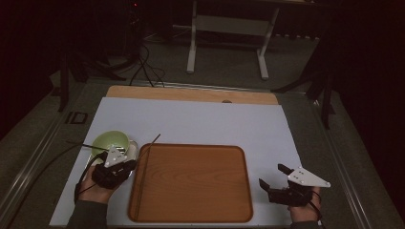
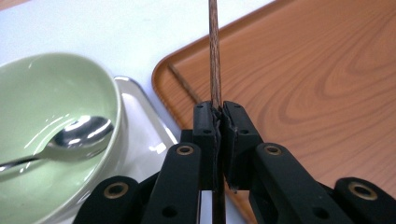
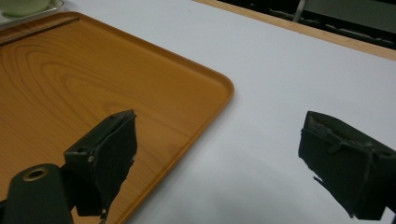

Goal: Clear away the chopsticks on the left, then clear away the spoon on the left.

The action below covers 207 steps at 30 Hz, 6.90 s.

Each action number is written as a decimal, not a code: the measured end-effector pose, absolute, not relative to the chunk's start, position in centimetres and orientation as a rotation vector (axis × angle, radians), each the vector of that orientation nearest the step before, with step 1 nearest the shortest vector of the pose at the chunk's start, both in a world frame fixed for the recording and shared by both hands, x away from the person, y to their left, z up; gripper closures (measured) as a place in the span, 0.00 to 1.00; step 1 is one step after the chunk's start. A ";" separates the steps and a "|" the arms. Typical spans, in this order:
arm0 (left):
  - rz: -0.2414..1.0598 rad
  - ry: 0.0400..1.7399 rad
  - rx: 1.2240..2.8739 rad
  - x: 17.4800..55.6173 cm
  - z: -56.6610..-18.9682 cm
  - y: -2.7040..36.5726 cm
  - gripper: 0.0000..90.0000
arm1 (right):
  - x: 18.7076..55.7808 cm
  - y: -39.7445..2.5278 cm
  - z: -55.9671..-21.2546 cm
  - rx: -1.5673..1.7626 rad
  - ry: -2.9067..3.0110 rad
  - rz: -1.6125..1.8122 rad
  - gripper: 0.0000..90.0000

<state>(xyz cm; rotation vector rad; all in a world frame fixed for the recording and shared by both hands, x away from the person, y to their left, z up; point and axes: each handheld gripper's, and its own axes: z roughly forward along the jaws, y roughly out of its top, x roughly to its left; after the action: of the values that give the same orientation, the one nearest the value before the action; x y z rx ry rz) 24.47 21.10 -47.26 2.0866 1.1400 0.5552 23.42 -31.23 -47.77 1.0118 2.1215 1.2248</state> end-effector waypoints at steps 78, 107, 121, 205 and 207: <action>0.506 1.522 1.932 23.5 -52.6 14.4 0.92 | 23.4 -31.3 -47.7 1.006 2.126 1.226 0.12; 0.485 1.524 1.908 22.3 -51.7 16.2 0.83 | 23.5 -31.2 -47.7 1.006 2.125 1.227 0.12; 0.508 1.517 1.881 22.6 -50.5 17.2 0.77 | 23.5 -31.2 -47.7 1.005 2.127 1.227 0.12; 0.613 1.396 1.754 23.0 -45.5 26.9 0.55 | 23.5 -31.0 -47.7 0.997 2.131 1.224 0.12; 0.620 1.406 1.747 23.0 -45.5 27.2 0.54 | 23.5 -31.1 -47.7 0.998 2.131 1.224 0.12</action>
<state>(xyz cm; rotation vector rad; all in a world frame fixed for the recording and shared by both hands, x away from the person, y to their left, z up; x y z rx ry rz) 23.00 27.23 -45.49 1.7466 1.4061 0.6196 23.54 -31.05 -47.70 0.9978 2.1309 1.2241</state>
